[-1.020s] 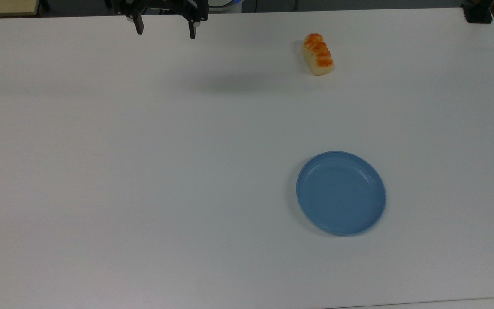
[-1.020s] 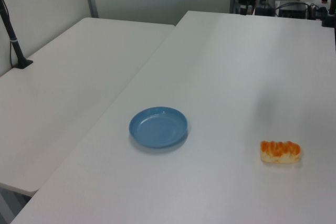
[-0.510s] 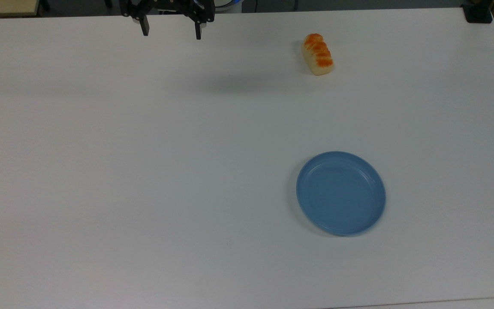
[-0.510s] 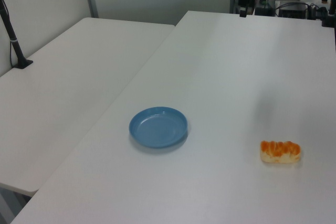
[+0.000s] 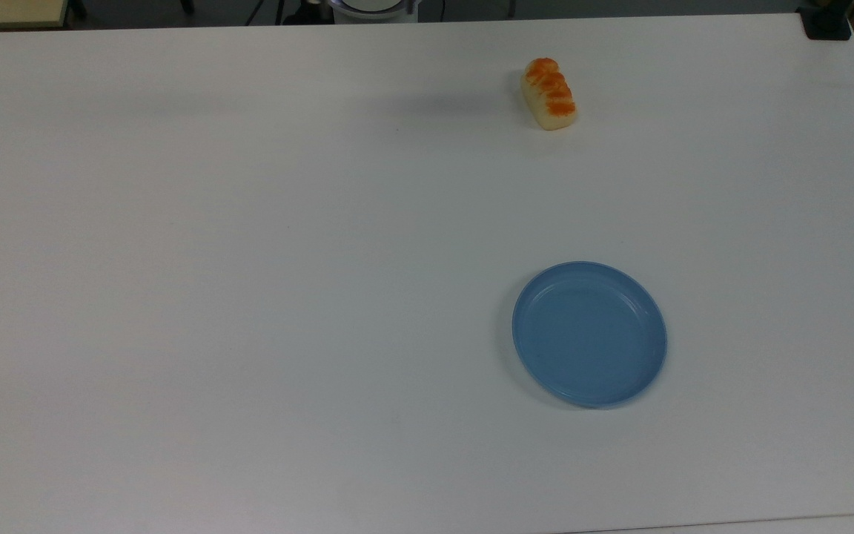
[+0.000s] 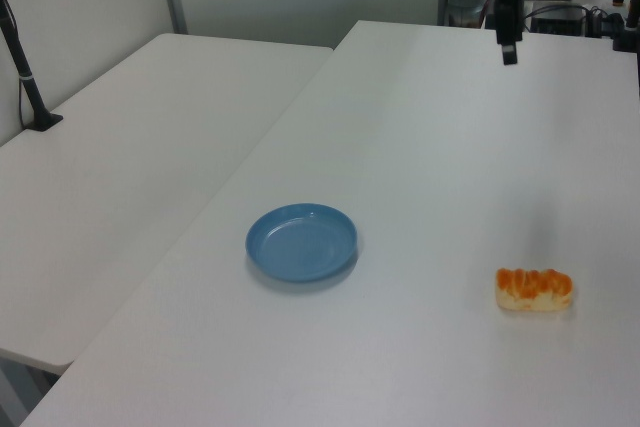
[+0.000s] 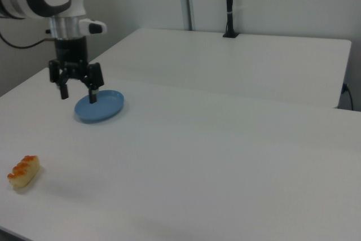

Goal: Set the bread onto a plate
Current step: 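Move the open gripper over the orange-topped bread roll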

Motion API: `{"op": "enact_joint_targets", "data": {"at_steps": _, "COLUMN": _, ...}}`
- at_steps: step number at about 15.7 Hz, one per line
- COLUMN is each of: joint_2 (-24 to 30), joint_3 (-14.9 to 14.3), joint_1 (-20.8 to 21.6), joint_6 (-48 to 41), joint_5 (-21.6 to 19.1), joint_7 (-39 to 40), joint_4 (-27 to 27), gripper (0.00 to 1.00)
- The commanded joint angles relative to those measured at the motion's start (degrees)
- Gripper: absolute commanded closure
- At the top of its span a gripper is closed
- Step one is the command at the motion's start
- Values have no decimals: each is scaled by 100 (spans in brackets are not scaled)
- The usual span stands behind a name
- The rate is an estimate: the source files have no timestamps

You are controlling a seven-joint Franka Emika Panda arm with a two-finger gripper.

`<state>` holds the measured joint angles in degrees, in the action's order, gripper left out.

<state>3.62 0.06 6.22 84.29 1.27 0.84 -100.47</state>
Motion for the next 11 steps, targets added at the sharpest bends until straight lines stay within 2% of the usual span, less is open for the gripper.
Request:
{"op": "enact_joint_targets", "data": {"at_steps": 1, "joint_2": 420, "joint_3": 274, "joint_1": 318, "joint_6": 25, "joint_5": -74, "joint_7": -23, "joint_4": -736, "gripper": 0}}
{"op": "enact_joint_targets", "data": {"at_steps": 3, "joint_2": 438, "joint_3": 424, "joint_1": 327, "joint_6": 235, "joint_5": -310, "joint_7": -154, "joint_4": -921, "gripper": 0}}
{"op": "enact_joint_targets", "data": {"at_steps": 6, "joint_2": 499, "joint_3": 784, "joint_1": 336, "joint_6": 1034, "joint_5": -732, "joint_7": -365, "joint_4": -1438, "gripper": 0}}
{"op": "enact_joint_targets", "data": {"at_steps": 11, "joint_2": 544, "joint_3": 1873, "joint_1": 345, "joint_6": 2791, "joint_5": -813, "joint_7": -1217, "joint_4": -2484, "gripper": 0}}
